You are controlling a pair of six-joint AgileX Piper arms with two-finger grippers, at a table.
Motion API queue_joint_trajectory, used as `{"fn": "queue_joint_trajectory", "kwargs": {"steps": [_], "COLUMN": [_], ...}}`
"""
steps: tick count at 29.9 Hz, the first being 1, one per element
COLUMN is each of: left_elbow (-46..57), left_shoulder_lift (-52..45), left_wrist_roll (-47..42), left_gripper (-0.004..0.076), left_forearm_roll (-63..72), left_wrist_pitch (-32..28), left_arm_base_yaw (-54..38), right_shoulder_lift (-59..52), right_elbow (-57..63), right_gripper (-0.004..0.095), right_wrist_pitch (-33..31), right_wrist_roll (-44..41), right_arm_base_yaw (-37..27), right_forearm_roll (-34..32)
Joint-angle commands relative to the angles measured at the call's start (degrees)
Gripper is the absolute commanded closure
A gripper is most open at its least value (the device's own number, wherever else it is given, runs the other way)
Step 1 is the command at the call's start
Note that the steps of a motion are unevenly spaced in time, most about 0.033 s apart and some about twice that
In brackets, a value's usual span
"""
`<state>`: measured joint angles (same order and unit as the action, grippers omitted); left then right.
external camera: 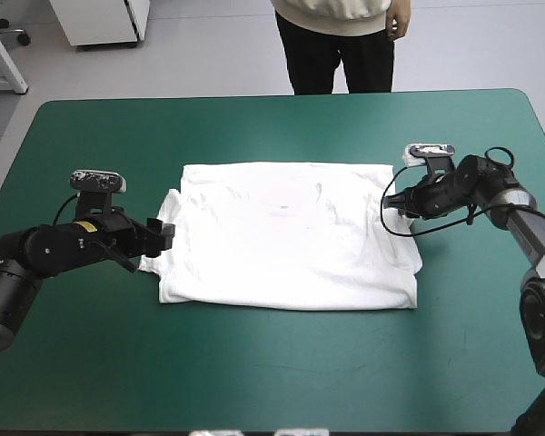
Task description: Fold the cloth
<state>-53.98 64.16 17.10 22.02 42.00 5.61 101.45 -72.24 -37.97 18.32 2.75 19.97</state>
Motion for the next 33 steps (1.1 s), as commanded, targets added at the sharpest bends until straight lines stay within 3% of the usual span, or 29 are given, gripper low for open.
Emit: {"fn": "queue_joint_trajectory", "kwargs": {"steps": [1,9,11,14,15,20,25,33], "left_elbow": [-1.9,-1.9,-1.9,-1.9,-1.9,-1.9,-1.9,-2.6], "left_shoulder_lift": [-1.0,-1.0,-1.0,-1.0,-1.0,-1.0,-1.0,-1.0], "left_wrist_roll": [0.2,0.2,0.2,0.2,0.2,0.2,0.2,0.2], "left_gripper": [0.0178,0.0178,0.0178,0.0178,0.0178,0.0178,0.0178,0.0178], "left_forearm_roll": [1.8,1.8,1.8,1.8,1.8,1.7,1.7,1.4], "left_wrist_pitch": [-1.8,-0.3,-0.3,-0.2,-0.2,1.2,1.9,1.9], "left_arm_base_yaw": [0.0,0.0,0.0,0.0,0.0,0.0,0.0,0.0], "right_shoulder_lift": [-0.1,0.8,0.8,0.8,0.8,-0.7,-5.1,-11.4], "right_elbow": [-2.4,-2.4,-2.4,-2.4,-2.4,-2.4,-2.4,-2.4], "right_gripper": [0.0571,0.0582,0.0644,0.0886,0.0924,0.0921,0.0921,0.0921], "right_wrist_pitch": [1.6,2.0,2.1,3.5,4.3,9.2,9.4,-1.1], "right_wrist_roll": [0.7,-1.1,-1.1,-0.5,-0.5,-1.7,-2.6,-2.7], "right_arm_base_yaw": [-0.6,-0.6,-0.6,-0.6,-0.6,-1.0,-0.9,1.0], "right_forearm_roll": [-0.3,-7.2,-7.0,-6.1,-6.1,-8.4,-11.2,-10.5]}}
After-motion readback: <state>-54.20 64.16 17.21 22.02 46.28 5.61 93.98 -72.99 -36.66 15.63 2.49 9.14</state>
